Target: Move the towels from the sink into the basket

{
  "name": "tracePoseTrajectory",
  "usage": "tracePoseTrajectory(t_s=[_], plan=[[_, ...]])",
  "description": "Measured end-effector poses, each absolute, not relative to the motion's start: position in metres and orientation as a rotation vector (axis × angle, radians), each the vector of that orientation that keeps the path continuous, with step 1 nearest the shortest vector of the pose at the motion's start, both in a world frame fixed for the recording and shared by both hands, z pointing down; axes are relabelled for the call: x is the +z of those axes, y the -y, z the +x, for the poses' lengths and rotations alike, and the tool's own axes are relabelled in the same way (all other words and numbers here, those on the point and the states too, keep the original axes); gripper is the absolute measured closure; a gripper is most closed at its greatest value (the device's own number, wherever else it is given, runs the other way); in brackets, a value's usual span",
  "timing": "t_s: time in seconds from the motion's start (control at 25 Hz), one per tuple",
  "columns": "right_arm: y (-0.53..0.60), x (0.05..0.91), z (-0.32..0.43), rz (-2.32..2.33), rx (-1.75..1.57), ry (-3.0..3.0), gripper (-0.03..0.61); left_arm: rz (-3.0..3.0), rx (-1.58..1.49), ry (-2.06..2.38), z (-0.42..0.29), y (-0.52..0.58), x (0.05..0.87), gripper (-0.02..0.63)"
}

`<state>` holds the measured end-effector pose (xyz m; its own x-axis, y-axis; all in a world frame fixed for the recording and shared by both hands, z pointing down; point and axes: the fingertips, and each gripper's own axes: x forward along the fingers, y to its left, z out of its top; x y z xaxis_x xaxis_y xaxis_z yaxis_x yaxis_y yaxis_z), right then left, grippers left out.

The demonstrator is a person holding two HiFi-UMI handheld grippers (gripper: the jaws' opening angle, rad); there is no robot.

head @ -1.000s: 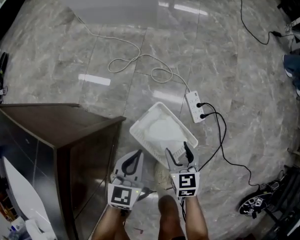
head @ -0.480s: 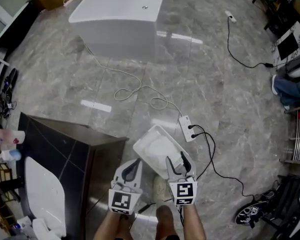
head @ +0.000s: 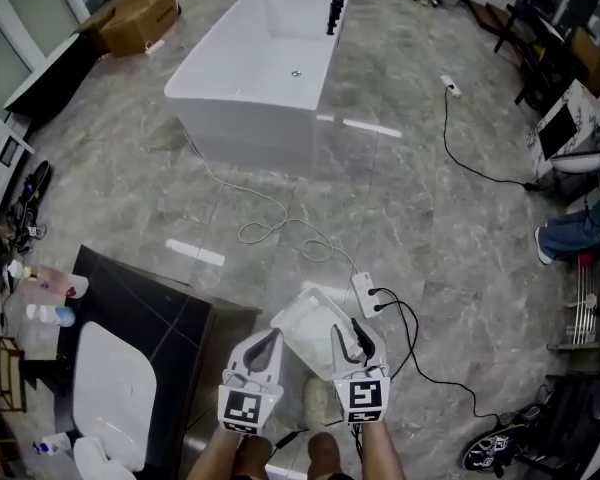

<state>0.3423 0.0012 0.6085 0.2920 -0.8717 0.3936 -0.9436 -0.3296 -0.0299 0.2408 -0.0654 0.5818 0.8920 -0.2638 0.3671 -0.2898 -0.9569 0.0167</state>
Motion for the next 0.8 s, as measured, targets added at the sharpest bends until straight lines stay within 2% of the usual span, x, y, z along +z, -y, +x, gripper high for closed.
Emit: tracePoseTrajectory(t_s=[0.2,0.28,0.8], plan=[[-0.002,0.552,0.338,2.362,0.430,1.699,0.468,3.005,0.525,0.476,0.234,0.062,0.537,0.604],[-0.002,0.530,0.334,2.368,0.397,1.708,0.502,3.016,0.511,0.485,0.230,0.060,0.521,0.604],[-0.013,0.423,0.299,2.342,0.249,1.772,0.554,3.068,0.413,0.573,0.200,0.038,0.421,0.604]])
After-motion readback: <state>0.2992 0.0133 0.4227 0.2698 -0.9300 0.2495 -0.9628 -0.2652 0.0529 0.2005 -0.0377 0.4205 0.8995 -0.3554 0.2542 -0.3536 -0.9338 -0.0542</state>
